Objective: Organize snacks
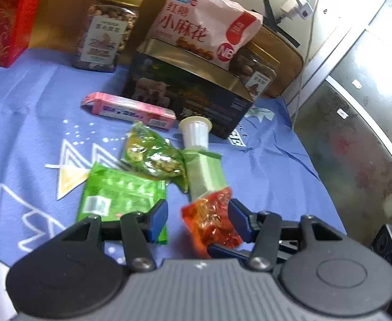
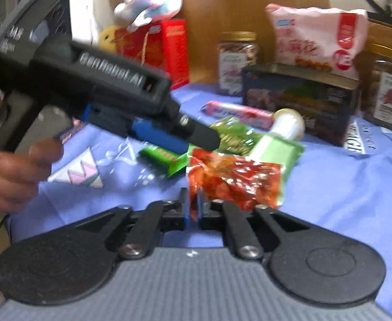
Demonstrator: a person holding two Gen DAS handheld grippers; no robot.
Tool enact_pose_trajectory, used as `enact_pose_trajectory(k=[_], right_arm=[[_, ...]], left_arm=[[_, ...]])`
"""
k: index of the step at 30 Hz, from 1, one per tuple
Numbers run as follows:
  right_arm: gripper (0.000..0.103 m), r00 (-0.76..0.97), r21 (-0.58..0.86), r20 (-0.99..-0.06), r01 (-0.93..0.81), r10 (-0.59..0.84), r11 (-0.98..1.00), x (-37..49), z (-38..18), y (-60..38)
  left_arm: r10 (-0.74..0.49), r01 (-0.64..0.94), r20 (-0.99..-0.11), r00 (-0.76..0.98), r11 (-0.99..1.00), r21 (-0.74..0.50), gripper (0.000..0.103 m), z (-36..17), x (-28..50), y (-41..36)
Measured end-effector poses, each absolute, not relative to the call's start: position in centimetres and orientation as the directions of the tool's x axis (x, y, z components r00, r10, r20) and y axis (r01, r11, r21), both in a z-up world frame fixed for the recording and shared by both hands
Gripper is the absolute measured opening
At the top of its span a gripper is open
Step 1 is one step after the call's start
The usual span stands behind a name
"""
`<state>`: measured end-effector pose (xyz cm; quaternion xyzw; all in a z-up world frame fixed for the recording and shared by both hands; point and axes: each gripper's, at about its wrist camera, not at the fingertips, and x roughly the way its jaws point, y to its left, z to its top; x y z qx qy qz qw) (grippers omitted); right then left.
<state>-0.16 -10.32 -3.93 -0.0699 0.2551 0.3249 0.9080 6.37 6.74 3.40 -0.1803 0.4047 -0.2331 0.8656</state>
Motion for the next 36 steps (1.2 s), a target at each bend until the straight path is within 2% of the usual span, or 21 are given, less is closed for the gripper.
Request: enact_pose_trajectory(k=[3, 9, 20, 24, 28, 30, 32, 33, 35, 36], right_arm=[[0.047, 0.674, 0.037, -0.486, -0.621, 0.557, 0.783, -0.9, -3.4, -10.7], [0.064, 0.712, 0.077, -0.454, -0.568, 0.536, 0.820, -1.3, -2.9, -13.3], [0.072, 0.718, 0.077, -0.515, -0.505, 0.468, 0.860, 0.6, -4.7, -14.7], [0.080, 0.702, 0.065, -0.521, -0.535, 0.486, 0.842, 1.6, -5.0, -14.6], [0.087, 0.687, 0.009, -0.527, -0.585, 0.501, 0.811, 1.9, -5.2, -13.3], [0.086, 0.683, -0.017, -0.530, -0.602, 0.503, 0.799, 1.8, -5.3, -12.7], [0.079, 0.700, -0.057, -0.523, -0.598, 0.486, 0.799, 1.5, -5.3, -12.1], [0.066, 0.706, -0.061, -0.514, -0.596, 0.487, 0.801, 1.4, -5.3, -12.1], [0.053, 0.702, -0.032, -0.506, -0.596, 0.501, 0.803, 1.3, -5.2, -12.4], [0.050, 0.707, -0.032, -0.503, -0.590, 0.497, 0.807, 1.2, -5.2, -12.3]], left_arm=[[-0.545, 0.256, -0.620, 0.565, 0.830, -0.496, 0.051, 3.2, 6.2, 7.1], [-0.564, 0.281, -0.607, 0.559, 0.818, -0.502, 0.053, 2.8, 5.3, 7.8], [-0.571, 0.329, -0.628, 0.529, 0.820, -0.469, 0.060, 2.8, 5.1, 5.5], [-0.556, 0.334, -0.669, 0.493, 0.831, -0.444, 0.061, 1.7, 5.0, 4.1], [-0.575, 0.321, -0.661, 0.482, 0.818, -0.478, 0.070, 1.0, 5.2, 4.4], [-0.591, 0.315, -0.648, 0.480, 0.806, -0.501, 0.074, 0.9, 5.3, 4.7], [-0.599, 0.313, -0.639, 0.483, 0.799, -0.513, 0.077, 0.8, 5.3, 4.9], [-0.599, 0.312, -0.637, 0.485, 0.799, -0.514, 0.078, 0.8, 5.3, 4.9], [-0.602, 0.313, -0.633, 0.487, 0.797, -0.517, 0.078, 0.8, 5.3, 4.8], [-0.603, 0.314, -0.631, 0.487, 0.796, -0.518, 0.078, 0.8, 5.3, 4.9]])
